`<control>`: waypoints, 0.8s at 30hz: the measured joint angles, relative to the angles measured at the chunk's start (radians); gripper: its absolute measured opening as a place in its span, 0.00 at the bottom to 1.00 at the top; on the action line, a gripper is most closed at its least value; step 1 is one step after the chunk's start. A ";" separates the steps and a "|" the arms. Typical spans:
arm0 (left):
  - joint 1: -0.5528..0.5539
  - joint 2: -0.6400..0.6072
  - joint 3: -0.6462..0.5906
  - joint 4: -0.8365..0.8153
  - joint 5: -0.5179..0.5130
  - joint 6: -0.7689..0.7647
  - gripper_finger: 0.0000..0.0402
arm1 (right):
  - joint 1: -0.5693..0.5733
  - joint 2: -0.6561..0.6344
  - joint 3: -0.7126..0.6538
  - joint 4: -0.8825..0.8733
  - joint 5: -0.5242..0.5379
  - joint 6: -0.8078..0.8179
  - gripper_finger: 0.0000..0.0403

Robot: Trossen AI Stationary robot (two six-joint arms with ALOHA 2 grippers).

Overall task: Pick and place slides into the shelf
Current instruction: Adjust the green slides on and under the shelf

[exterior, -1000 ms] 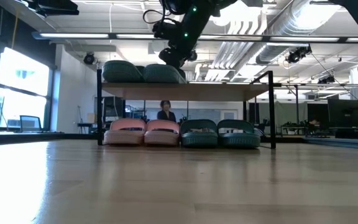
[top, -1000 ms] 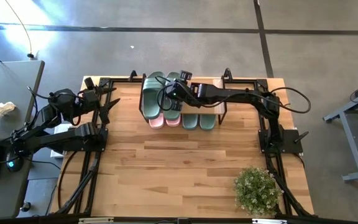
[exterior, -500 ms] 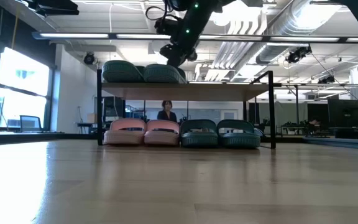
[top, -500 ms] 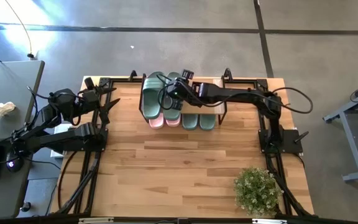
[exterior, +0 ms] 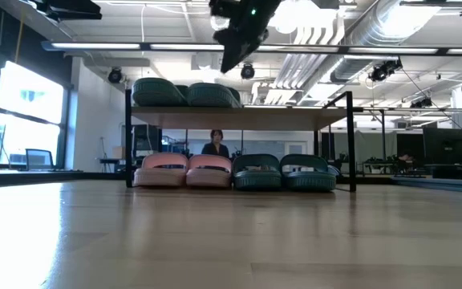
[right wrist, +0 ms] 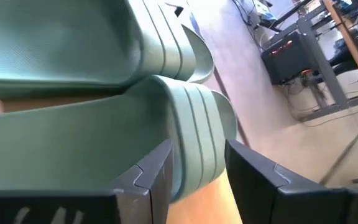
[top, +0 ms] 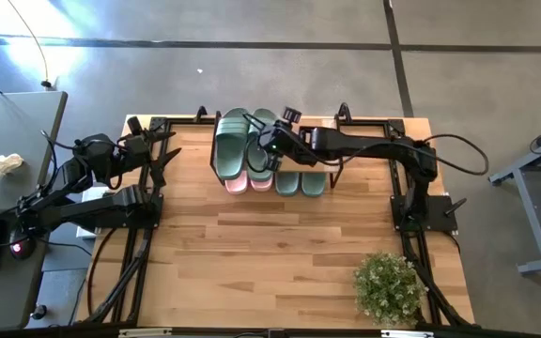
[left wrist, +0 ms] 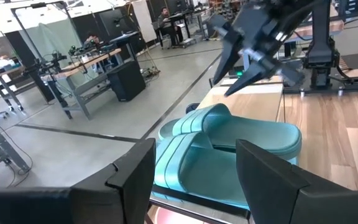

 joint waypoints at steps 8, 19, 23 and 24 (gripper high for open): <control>0.000 0.000 0.000 0.000 -0.009 0.000 0.51 | 0.017 -0.087 0.001 -0.261 -0.134 0.283 0.24; 0.000 0.000 0.000 0.000 -0.012 0.000 0.51 | -0.133 -0.087 0.001 -0.295 -0.462 0.323 0.01; 0.000 0.000 0.000 -0.001 -0.011 0.000 0.51 | -0.175 -0.078 0.000 -0.259 -0.526 0.317 0.00; 0.000 0.000 0.000 -0.001 -0.011 0.001 0.51 | -0.180 -0.078 0.000 -0.261 -0.535 0.316 0.00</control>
